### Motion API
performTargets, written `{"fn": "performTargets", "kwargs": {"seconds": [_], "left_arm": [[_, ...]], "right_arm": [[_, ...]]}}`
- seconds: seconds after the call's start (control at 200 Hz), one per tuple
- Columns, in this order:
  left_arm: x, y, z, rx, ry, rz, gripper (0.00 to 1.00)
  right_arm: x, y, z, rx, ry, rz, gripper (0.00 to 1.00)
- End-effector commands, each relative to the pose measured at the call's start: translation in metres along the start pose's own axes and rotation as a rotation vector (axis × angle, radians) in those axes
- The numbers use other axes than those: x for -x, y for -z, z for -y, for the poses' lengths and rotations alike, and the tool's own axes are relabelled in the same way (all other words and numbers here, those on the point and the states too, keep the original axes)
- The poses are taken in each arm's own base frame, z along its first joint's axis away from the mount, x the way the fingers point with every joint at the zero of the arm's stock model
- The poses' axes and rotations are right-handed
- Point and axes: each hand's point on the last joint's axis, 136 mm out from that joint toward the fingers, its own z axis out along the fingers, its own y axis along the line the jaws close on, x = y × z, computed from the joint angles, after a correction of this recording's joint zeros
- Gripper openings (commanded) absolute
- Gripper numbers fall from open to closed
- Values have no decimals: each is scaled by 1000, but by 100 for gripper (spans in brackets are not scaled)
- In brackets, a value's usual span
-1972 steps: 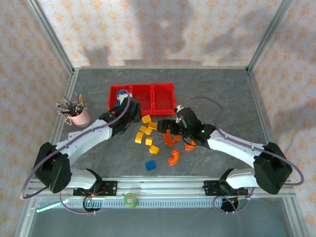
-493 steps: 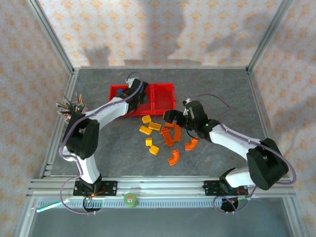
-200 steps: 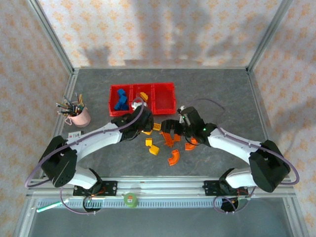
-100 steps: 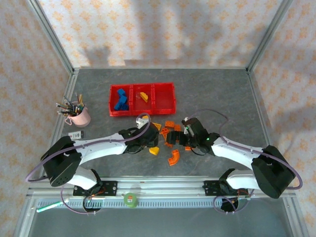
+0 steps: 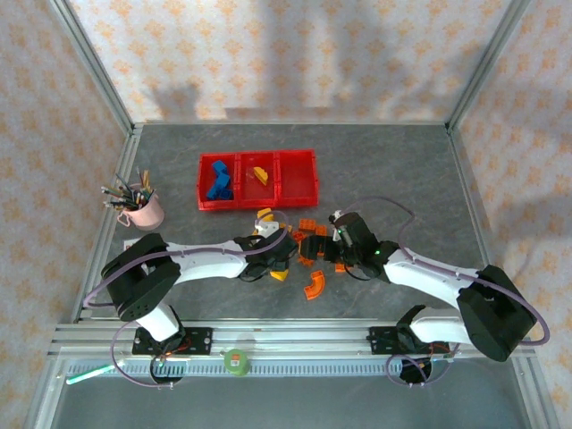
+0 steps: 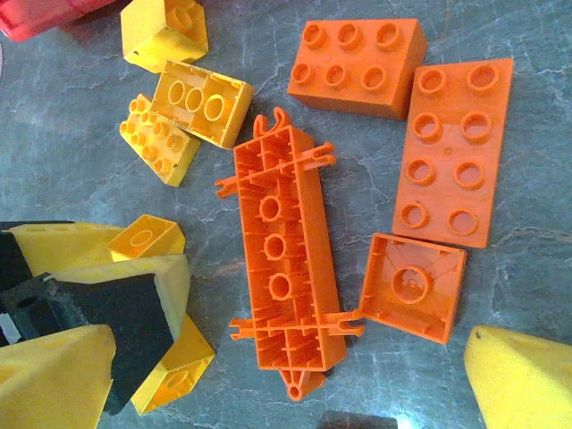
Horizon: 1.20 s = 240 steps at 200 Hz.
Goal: Sort the legos into containers by color
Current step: Pick up the lego from the middle-left of the table, then place the lego in the container.
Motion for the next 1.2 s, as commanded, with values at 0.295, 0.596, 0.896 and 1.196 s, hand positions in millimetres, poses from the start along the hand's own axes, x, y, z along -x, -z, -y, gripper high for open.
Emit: {"fn": "performTargets", "kwargs": {"seconds": [0.295,0.596,0.896,1.196], "left_arm": [[5,-1,-3,18,20,45,41],[12,16,-5,-17,41,76,33],[44,57,-14,-31,67,203,32],[115,89,-33,-3,140,353,32]], "right_arm": [[7,3,-11,43,20,29,100],[16,8,-20,68,17,54,100],[37,16,-41,111,20,94,100],[61,16,-54,114,-6,135,100]]}}
